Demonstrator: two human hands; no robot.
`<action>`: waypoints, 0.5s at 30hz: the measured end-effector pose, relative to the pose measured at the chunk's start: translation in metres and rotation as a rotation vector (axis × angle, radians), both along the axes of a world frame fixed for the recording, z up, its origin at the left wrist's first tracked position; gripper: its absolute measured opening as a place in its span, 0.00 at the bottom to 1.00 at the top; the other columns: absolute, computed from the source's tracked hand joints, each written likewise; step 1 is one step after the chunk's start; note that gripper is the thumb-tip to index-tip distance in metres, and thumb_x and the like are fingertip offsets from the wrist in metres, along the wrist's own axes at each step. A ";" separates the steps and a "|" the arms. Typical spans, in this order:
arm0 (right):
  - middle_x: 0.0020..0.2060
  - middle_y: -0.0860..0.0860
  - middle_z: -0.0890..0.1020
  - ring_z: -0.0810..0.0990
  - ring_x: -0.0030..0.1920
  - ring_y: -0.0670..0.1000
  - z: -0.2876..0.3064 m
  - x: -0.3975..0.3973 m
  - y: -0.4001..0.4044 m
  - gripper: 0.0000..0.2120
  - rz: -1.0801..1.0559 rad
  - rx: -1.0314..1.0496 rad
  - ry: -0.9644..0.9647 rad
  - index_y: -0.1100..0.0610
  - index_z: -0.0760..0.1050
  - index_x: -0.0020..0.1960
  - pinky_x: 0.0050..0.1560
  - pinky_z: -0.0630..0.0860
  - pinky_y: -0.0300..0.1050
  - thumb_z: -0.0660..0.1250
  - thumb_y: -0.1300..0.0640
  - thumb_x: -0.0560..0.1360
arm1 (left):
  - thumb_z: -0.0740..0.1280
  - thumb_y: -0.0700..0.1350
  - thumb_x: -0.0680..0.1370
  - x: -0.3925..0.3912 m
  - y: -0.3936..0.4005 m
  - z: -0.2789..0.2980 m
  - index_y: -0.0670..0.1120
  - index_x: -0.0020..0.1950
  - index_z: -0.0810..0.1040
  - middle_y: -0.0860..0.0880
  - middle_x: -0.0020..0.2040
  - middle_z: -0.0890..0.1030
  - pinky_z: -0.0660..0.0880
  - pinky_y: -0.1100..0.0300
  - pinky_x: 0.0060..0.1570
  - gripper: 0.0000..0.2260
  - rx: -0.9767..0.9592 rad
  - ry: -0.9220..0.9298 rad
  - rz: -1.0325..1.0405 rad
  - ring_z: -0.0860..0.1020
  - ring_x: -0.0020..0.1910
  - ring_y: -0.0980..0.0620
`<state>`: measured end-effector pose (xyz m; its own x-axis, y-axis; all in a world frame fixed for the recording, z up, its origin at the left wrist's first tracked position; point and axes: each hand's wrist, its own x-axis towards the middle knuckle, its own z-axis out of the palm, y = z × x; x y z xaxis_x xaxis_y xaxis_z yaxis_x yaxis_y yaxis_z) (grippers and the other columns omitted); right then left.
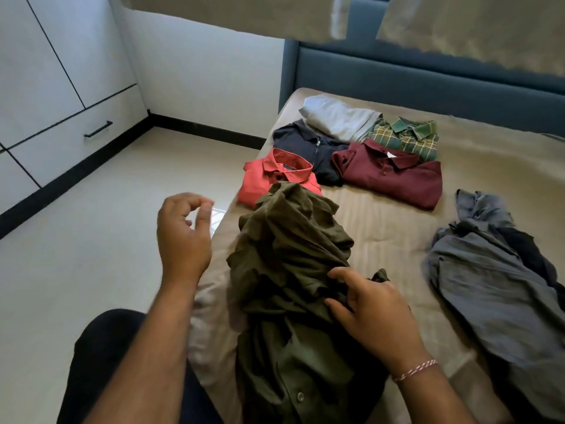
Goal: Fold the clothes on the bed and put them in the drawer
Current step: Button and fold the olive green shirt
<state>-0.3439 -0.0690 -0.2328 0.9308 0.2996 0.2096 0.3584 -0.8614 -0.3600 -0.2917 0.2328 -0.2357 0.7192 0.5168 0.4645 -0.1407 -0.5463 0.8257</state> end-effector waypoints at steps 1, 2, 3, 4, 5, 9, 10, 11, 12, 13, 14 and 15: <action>0.25 0.35 0.68 0.70 0.27 0.37 0.001 0.000 -0.003 0.19 0.020 0.001 0.046 0.41 0.77 0.64 0.45 0.74 0.37 0.74 0.44 0.74 | 0.69 0.44 0.82 -0.003 -0.002 0.003 0.52 0.55 0.81 0.53 0.58 0.78 0.75 0.45 0.63 0.04 0.118 -0.040 -0.127 0.75 0.62 0.50; 0.25 0.36 0.69 0.71 0.28 0.37 0.003 0.001 -0.004 0.19 0.046 0.004 0.065 0.40 0.77 0.64 0.45 0.72 0.33 0.74 0.44 0.74 | 0.71 0.46 0.80 -0.006 -0.012 0.008 0.52 0.60 0.81 0.53 0.62 0.78 0.71 0.49 0.68 0.09 0.290 -0.075 -0.274 0.74 0.65 0.50; 0.26 0.35 0.68 0.72 0.29 0.36 0.004 0.002 -0.002 0.18 0.072 0.001 0.058 0.40 0.77 0.63 0.45 0.68 0.30 0.74 0.45 0.74 | 0.72 0.50 0.78 -0.007 -0.029 0.012 0.52 0.68 0.79 0.52 0.68 0.76 0.66 0.50 0.71 0.18 0.500 -0.062 -0.394 0.71 0.70 0.50; 0.26 0.34 0.66 0.72 0.29 0.35 0.005 0.002 0.000 0.18 0.095 -0.006 0.040 0.41 0.78 0.62 0.44 0.66 0.28 0.75 0.45 0.74 | 0.71 0.56 0.77 -0.004 -0.046 0.012 0.53 0.74 0.74 0.52 0.74 0.72 0.62 0.48 0.73 0.26 0.715 -0.006 -0.459 0.67 0.75 0.50; 0.26 0.33 0.65 0.73 0.30 0.36 0.006 0.001 0.003 0.17 0.112 -0.016 0.025 0.41 0.78 0.61 0.43 0.66 0.29 0.76 0.46 0.73 | 0.70 0.60 0.77 0.002 -0.062 0.009 0.55 0.78 0.70 0.51 0.78 0.67 0.60 0.45 0.74 0.30 0.884 0.063 -0.458 0.63 0.78 0.48; 0.25 0.36 0.65 0.76 0.30 0.43 -0.001 -0.005 0.003 0.17 0.101 -0.016 -0.045 0.41 0.75 0.57 0.39 0.71 0.38 0.77 0.47 0.72 | 0.71 0.51 0.75 0.029 -0.073 -0.005 0.56 0.55 0.86 0.52 0.65 0.78 0.69 0.46 0.61 0.10 0.665 0.001 -0.299 0.74 0.67 0.46; 0.25 0.37 0.67 0.76 0.30 0.43 -0.002 -0.005 0.000 0.19 0.053 -0.003 -0.049 0.41 0.72 0.58 0.39 0.72 0.39 0.76 0.46 0.72 | 0.70 0.47 0.76 0.033 -0.067 -0.008 0.54 0.52 0.87 0.52 0.60 0.81 0.72 0.48 0.58 0.08 0.454 -0.034 -0.239 0.76 0.61 0.46; 0.26 0.38 0.71 0.77 0.31 0.43 -0.001 -0.003 -0.004 0.21 0.005 0.003 -0.040 0.41 0.70 0.60 0.39 0.73 0.40 0.75 0.45 0.72 | 0.69 0.44 0.76 0.034 -0.059 -0.011 0.51 0.52 0.87 0.51 0.56 0.81 0.74 0.48 0.58 0.08 0.237 -0.049 -0.175 0.77 0.58 0.46; 0.29 0.39 0.74 0.79 0.33 0.43 -0.001 -0.001 -0.010 0.24 -0.041 -0.010 -0.007 0.40 0.67 0.62 0.40 0.75 0.43 0.75 0.44 0.72 | 0.68 0.42 0.77 0.033 -0.054 -0.012 0.49 0.52 0.86 0.50 0.54 0.82 0.76 0.46 0.59 0.09 0.042 -0.041 -0.111 0.78 0.56 0.45; 0.33 0.41 0.78 0.83 0.38 0.45 -0.001 0.002 -0.015 0.27 -0.082 -0.045 0.034 0.40 0.64 0.65 0.42 0.77 0.46 0.74 0.43 0.72 | 0.66 0.41 0.77 0.032 -0.044 -0.015 0.49 0.52 0.85 0.49 0.53 0.82 0.78 0.44 0.59 0.10 -0.137 -0.011 -0.049 0.79 0.54 0.45; 0.38 0.43 0.82 0.85 0.43 0.48 -0.001 0.004 -0.021 0.29 -0.125 -0.093 0.077 0.40 0.61 0.68 0.44 0.78 0.49 0.73 0.42 0.73 | 0.66 0.40 0.77 0.029 -0.035 -0.018 0.50 0.51 0.85 0.49 0.52 0.84 0.79 0.43 0.58 0.10 -0.322 0.022 0.000 0.81 0.53 0.45; 0.44 0.45 0.84 0.85 0.49 0.51 -0.002 0.007 -0.027 0.31 -0.171 -0.148 0.115 0.39 0.60 0.70 0.46 0.78 0.50 0.72 0.42 0.73 | 0.66 0.41 0.76 0.029 -0.023 -0.021 0.51 0.49 0.86 0.48 0.51 0.86 0.80 0.43 0.58 0.09 -0.523 0.027 0.040 0.82 0.51 0.45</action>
